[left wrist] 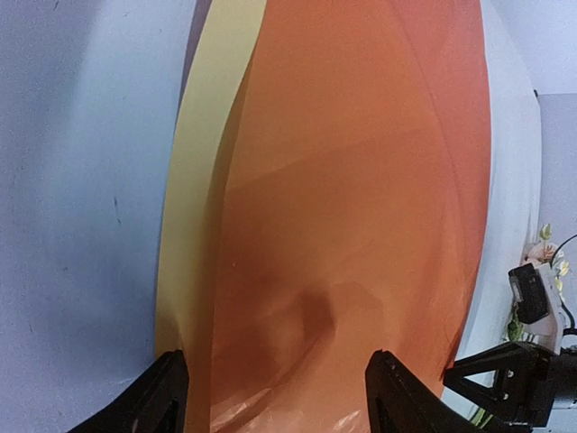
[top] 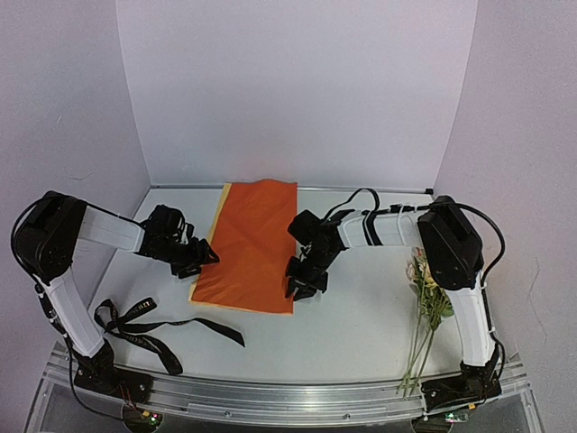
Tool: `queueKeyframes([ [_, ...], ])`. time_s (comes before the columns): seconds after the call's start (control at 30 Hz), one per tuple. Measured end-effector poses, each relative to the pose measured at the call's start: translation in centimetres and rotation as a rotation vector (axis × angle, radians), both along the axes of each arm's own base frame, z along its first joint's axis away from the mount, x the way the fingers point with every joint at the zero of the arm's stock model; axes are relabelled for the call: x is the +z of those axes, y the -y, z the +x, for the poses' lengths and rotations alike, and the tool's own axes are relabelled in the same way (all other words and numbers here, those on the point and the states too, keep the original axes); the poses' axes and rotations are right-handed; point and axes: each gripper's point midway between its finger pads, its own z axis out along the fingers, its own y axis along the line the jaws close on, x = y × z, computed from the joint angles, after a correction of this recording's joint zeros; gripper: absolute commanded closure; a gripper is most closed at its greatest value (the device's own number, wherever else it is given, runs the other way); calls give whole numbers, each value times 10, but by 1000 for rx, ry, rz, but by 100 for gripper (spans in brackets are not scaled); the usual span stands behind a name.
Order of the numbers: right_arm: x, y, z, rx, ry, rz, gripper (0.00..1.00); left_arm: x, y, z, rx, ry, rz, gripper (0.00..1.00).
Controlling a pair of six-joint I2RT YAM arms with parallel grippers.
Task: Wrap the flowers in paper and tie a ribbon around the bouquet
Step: Pick up the folded wrapping paper from the center of the board, then unfold the folded wrapping paper at the center of the board.
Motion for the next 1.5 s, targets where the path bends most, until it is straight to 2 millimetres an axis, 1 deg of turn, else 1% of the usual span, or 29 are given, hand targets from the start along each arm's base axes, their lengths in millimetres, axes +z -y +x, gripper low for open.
queueKeyframes([
  [0.17, 0, -2, 0, 2, -5, 9, 78, -2, 6, 0, -9, -11, -33, 55],
  [0.27, 0, -4, 0, 5, -8, 16, 78, -3, 6, -3, -5, -30, -35, 61],
  [0.33, 0, -5, 0, 5, -9, 19, 78, -1, 4, -4, -4, -36, -30, 71],
  [0.4, 0, -6, 1, 6, -11, 22, 79, 5, 4, -6, -4, -37, -28, 82],
  [0.5, 1, -10, 2, 6, -13, 31, 79, 20, 6, -1, -13, -11, -35, 96],
  [0.57, 1, -12, 3, 7, -16, 37, 80, 31, 7, 0, -16, 7, -42, 100],
  [0.6, 1, -14, 4, 7, -18, 40, 81, 37, 7, 1, -15, 16, -46, 100],
  [0.67, 1, -18, 5, 5, -25, 49, 81, 52, 6, 2, -14, 41, -47, 100],
  [0.73, 1, -26, 8, 1, -33, 66, 80, 71, 6, 5, -13, 72, -46, 100],
  [0.8, 2, -38, 11, -3, -44, 94, 74, 94, 6, 10, -12, 114, -49, 100],
  [0.87, 4, -52, 13, -4, -48, 129, 68, 130, 9, 18, -18, 176, -63, 100],
  [0.93, 8, -68, 13, -8, -57, 169, 63, 158, 11, 24, -29, 227, -73, 100],
  [1.0, 14, -87, 12, -3, -57, 220, 56, 192, 16, 31, -54, 286, -84, 100],
  [1.03, 20, -95, 11, 2, -53, 247, 51, 209, 21, 34, -71, 316, -94, 100],
  [1.1, 27, -105, 9, 7, -50, 282, 44, 239, 30, 38, -110, 374, -105, 100],
  [1.17, 33, -105, 4, 19, -40, 301, 40, 261, 49, 40, -168, 413, -106, 100],
  [1.2, 35, -101, 1, 22, -36, 302, 37, 269, 62, 40, -205, 430, -106, 100],
  [1.23, 37, -92, -2, 18, -34, 294, 36, 272, 75, 39, -243, 439, -106, 100],
  [1.27, 40, -78, -5, 6, -33, 281, 34, 271, 88, 37, -284, 438, -108, 100],
  [1.3, 43, -62, -7, -6, -29, 267, 32, 266, 104, 34, -330, 427, -106, 100],
  [1.33, 46, -44, -9, -23, -24, 248, 30, 257, 119, 30, -376, 410, -103, 100],
  [1.37, 52, -21, -8, -56, -3, 229, 28, 243, 134, 26, -420, 380, -98, 100],
  [1.43, 63, 25, -7, -109, 46, 195, 24, 214, 155, 14, -494, 312, -85, 100],
  [1.5, 78, 72, -3, -169, 119, 160, 20, 182, 172, 1, -557, 239, -66, 100],
])
